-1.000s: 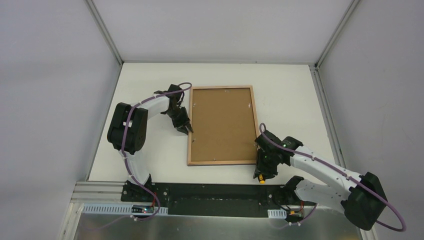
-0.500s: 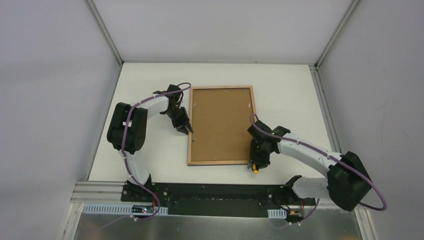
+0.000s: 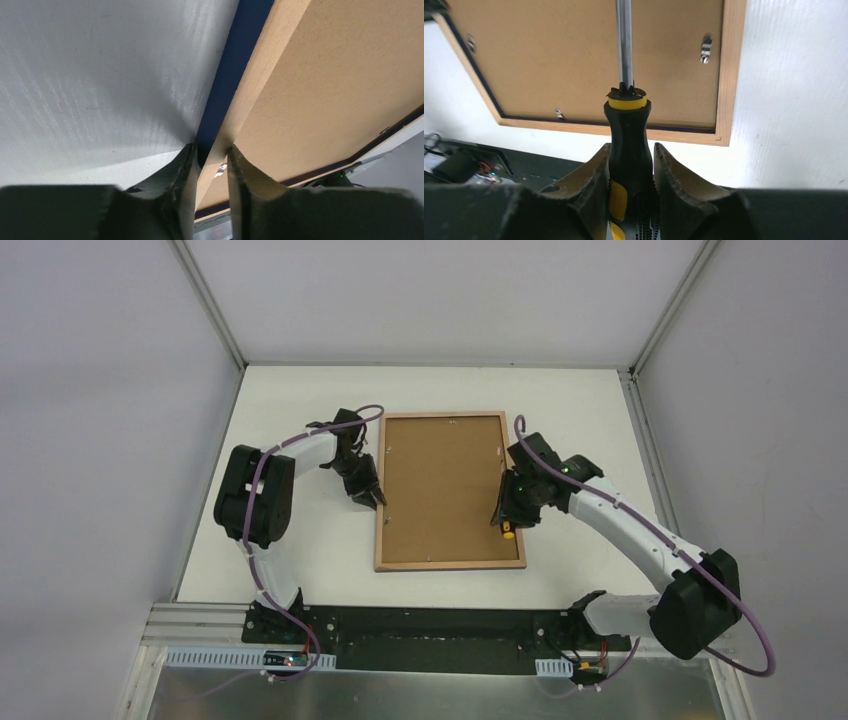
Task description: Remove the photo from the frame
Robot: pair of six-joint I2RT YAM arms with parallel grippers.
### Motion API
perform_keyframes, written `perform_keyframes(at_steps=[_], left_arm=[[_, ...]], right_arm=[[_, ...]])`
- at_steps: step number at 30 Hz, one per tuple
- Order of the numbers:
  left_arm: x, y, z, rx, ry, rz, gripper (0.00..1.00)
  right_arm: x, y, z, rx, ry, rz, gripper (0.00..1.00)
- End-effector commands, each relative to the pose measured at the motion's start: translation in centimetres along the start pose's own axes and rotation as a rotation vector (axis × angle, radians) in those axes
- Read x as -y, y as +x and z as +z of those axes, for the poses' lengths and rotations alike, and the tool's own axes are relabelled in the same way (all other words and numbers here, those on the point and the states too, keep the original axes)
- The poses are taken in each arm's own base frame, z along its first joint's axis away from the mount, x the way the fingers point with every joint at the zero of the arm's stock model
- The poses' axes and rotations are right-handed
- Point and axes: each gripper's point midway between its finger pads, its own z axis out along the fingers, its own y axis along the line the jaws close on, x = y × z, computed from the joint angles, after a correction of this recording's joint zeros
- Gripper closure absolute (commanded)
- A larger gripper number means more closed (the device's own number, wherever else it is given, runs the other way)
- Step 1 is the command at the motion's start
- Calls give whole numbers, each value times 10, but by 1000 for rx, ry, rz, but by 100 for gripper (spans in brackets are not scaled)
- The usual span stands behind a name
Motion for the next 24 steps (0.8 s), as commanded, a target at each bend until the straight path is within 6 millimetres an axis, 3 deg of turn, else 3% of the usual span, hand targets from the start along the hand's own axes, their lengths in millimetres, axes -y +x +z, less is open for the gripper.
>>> perform_keyframes(at_steps=[1, 6, 11, 20, 24], left_arm=[[-25, 20, 1, -63, -84, 20, 67], [-6, 7, -16, -29, 18, 66, 39], [9, -16, -32, 40, 66, 122, 26], [31, -84, -38, 115, 126, 122, 21], [43, -123, -34, 145, 163, 119, 26]], right_arm=[[-1, -26, -29, 88, -24, 23, 100], [0, -30, -30, 105, -29, 41, 100], [1, -28, -31, 130, -45, 52, 100], [0, -30, -45, 162, -67, 9, 100], [-3, -27, -51, 156, -90, -24, 100]])
